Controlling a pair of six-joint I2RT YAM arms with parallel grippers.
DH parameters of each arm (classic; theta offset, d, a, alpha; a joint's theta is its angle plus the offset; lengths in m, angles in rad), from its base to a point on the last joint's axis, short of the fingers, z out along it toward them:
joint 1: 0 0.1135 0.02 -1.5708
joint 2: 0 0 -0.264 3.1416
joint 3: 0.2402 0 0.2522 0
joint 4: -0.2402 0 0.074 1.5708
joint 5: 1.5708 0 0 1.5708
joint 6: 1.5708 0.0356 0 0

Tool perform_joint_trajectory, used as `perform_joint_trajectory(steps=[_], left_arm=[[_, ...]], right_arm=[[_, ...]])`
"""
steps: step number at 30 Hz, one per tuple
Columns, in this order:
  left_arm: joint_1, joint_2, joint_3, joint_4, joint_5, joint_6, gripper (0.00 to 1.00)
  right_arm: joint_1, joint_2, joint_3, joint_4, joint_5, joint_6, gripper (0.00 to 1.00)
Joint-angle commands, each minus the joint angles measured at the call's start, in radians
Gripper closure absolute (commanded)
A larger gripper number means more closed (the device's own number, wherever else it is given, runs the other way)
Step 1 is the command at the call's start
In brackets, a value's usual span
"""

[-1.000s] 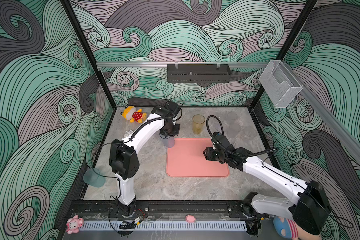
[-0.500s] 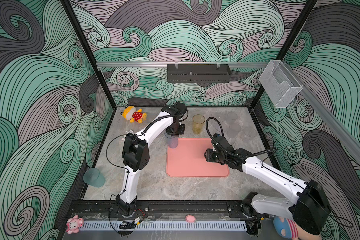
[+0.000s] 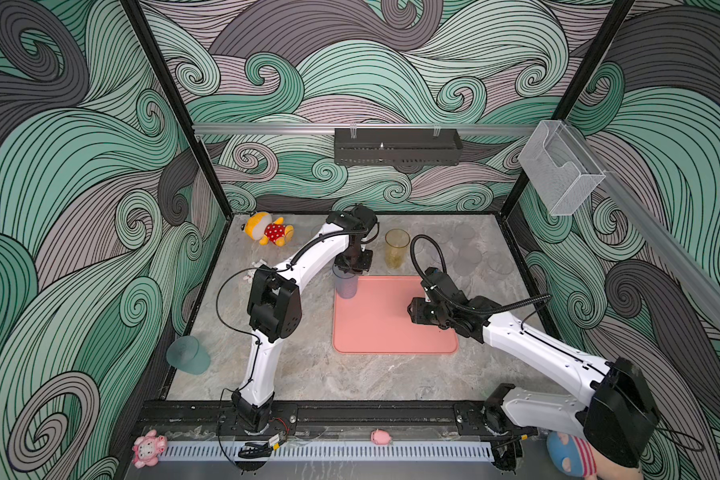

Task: Place the glasses into the tray
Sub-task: 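Carry the blue glass over the pink tray and lower it onto the tray, then open the left gripper and withdraw while the right gripper moves toward the yellow glass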

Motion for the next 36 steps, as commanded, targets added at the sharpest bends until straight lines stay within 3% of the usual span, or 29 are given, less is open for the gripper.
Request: perform_joint_trajectory(steps=[1,7,11,14,17,21,24,29,36], left_arm=[[-0.009,-0.015,0.078,-0.044,0.025,0.011,0.75],[-0.009,-0.13,0.148,-0.037,0.099,0.038,0.68],[-0.009,-0.289,0.028,0.008,-0.03,0.077,0.69],[-0.005,-0.488,-0.241,0.16,-0.211,0.075,0.68],[0.012,-0.74,-0.589,0.424,-0.304,0.068,0.65],[0.037,-1.034,-0.991,0.732,-0.364,0.001,0.46],[0.039,-1.169,-1.196,0.882,-0.351,-0.015,0.42],[0.039,-1.224,-1.335,0.954,-0.292,-0.069,0.37],[0.039,-1.086,-1.327,0.889,-0.269,-0.142,0.38]], right_arm=[[-0.007,0.003,-0.013,0.003,0.005,-0.008,0.53],[-0.043,0.018,0.037,-0.045,-0.002,-0.072,0.53],[-0.084,0.02,0.094,-0.088,-0.01,-0.126,0.52],[-0.109,0.027,0.13,-0.105,-0.016,-0.144,0.52],[-0.132,0.056,0.186,-0.105,-0.011,-0.152,0.52],[-0.167,0.141,0.335,-0.126,-0.001,-0.15,0.55],[-0.182,0.216,0.452,-0.141,0.032,-0.143,0.57],[-0.235,0.361,0.625,-0.166,0.041,-0.129,0.57],[-0.276,0.537,0.791,-0.192,0.02,-0.134,0.59]])
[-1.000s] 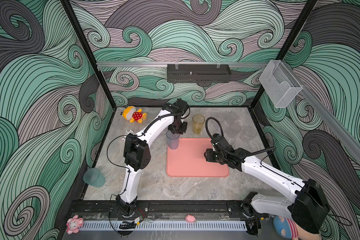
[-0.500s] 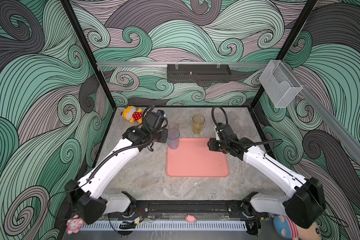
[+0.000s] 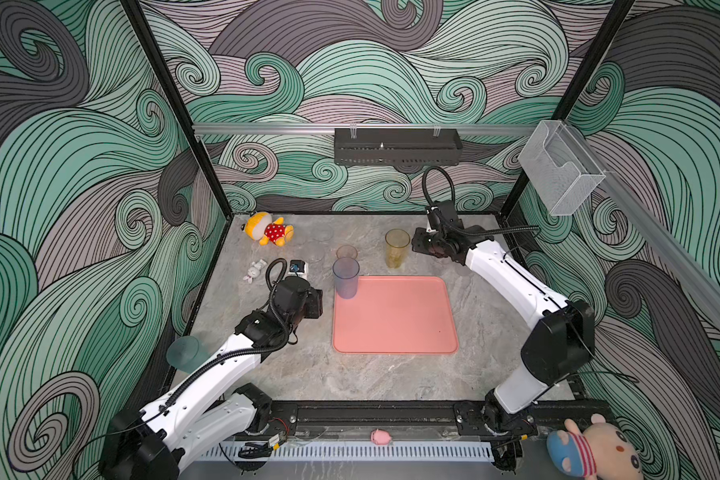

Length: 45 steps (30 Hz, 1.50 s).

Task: Place the glasses into the tray
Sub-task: 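Open the left gripper and withdraw while the right gripper moves toward the yellow glass, then grasp the tall yellow glass with the right gripper, then carry the yellow glass over the pink tray and lower it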

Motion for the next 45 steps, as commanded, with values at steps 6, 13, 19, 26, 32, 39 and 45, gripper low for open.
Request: perform_joint_trajectory(steps=[6,13,19,26,32,39,45], left_arm=[[0.004,0.153,0.025,-0.026,0.0,-0.073,0.38],[0.005,0.156,-0.003,0.009,-0.005,-0.057,0.37],[0.006,0.166,-0.007,0.009,0.0,-0.054,0.36],[0.006,0.159,-0.008,-0.014,-0.02,-0.053,0.36],[0.006,0.101,-0.033,-0.014,-0.094,-0.061,0.36],[0.007,0.008,-0.038,-0.057,-0.206,-0.062,0.36],[0.02,-0.121,-0.05,-0.098,-0.279,-0.083,0.23]], right_arm=[[-0.033,0.179,0.162,-0.058,-0.038,-0.003,0.62],[-0.035,0.305,0.247,-0.087,-0.056,-0.017,0.68],[-0.036,0.382,0.315,-0.107,-0.027,-0.038,0.74],[-0.035,0.396,0.338,-0.129,-0.004,-0.042,0.9],[-0.033,0.325,0.306,-0.137,0.04,-0.058,0.97],[-0.006,0.195,0.28,-0.18,0.081,-0.079,0.98],[0.044,0.075,0.243,-0.263,0.119,-0.108,0.97]])
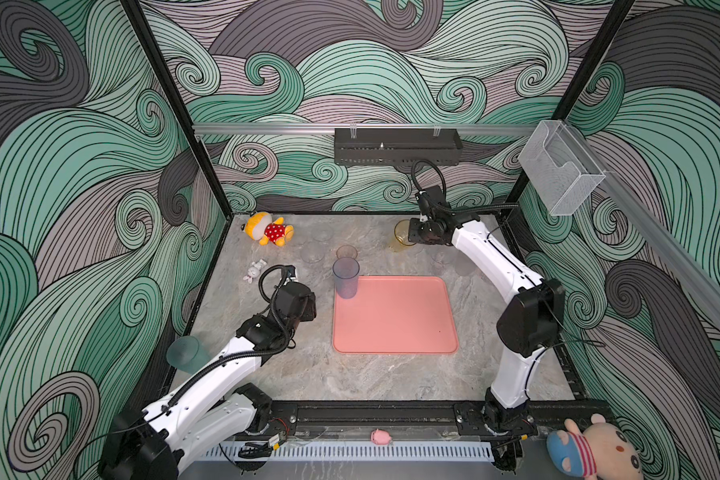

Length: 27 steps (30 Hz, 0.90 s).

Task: Place the glasses into the tray
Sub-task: 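Carry the yellow glass over the pink tray and lower it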

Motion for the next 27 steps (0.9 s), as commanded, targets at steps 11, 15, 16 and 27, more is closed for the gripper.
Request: perform_joint_trajectory(steps=[11,15,16,27], left_arm=[[0.179,-0.048,0.085,-0.204,0.172,-0.069,0.19],[0.2,-0.018,0.065,-0.164,0.229,-0.092,0.2],[0.204,-0.017,0.061,-0.161,0.229,-0.094,0.2],[0.206,-0.046,0.029,-0.143,0.208,-0.108,0.2]], right_arm=[[0.231,-0.177,-0.151,-0.308,0.079,-0.099,0.96],[0.34,-0.148,-0.172,-0.315,0.069,-0.058,0.96],[0.362,-0.127,-0.166,-0.314,0.059,-0.049,0.96],[0.491,0.073,-0.052,-0.269,-0.002,-0.009,0.96]])
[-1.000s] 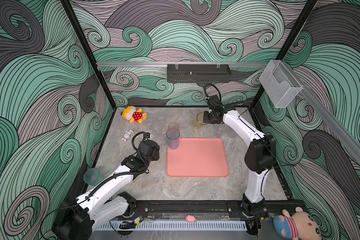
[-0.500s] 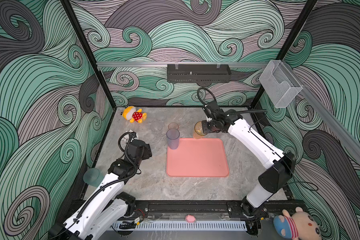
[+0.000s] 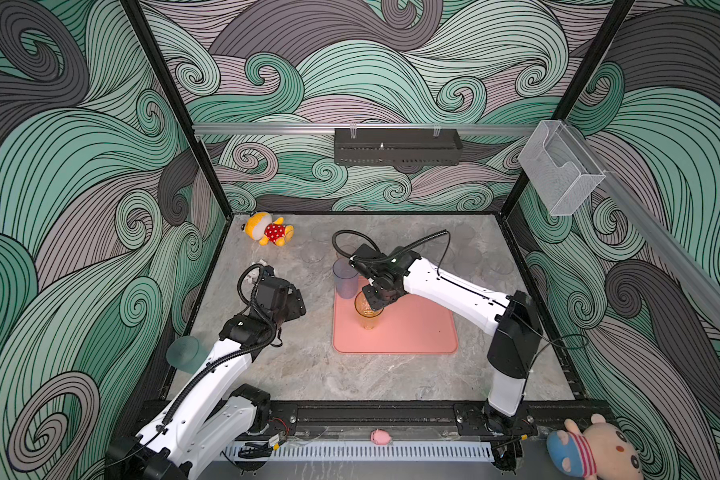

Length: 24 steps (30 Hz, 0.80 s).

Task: Place the glasses into the tray
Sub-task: 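Carry the yellow glass over the pink tray and lower it, then set the yellow glass on the tray beside the blue glass and open the right gripper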

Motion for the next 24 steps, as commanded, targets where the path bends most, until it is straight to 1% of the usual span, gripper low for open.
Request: perform_joint_trajectory(steps=[1,11,19,24], left_arm=[[0.006,-0.015,-0.012,0.008,0.003,-0.021,0.2],[0.005,-0.016,-0.016,0.013,0.005,-0.022,0.2],[0.006,-0.01,-0.021,0.022,0.0,-0.026,0.21],[0.006,-0.007,-0.023,0.024,0.003,-0.026,0.21]], right_arm=[[0.01,0.033,0.065,0.011,-0.03,0.025,0.96],[0.013,0.159,0.163,0.027,-0.039,0.044,0.96],[0.013,0.203,0.206,0.03,-0.034,0.049,0.96],[0.013,0.206,0.212,0.038,-0.033,0.058,0.94]])
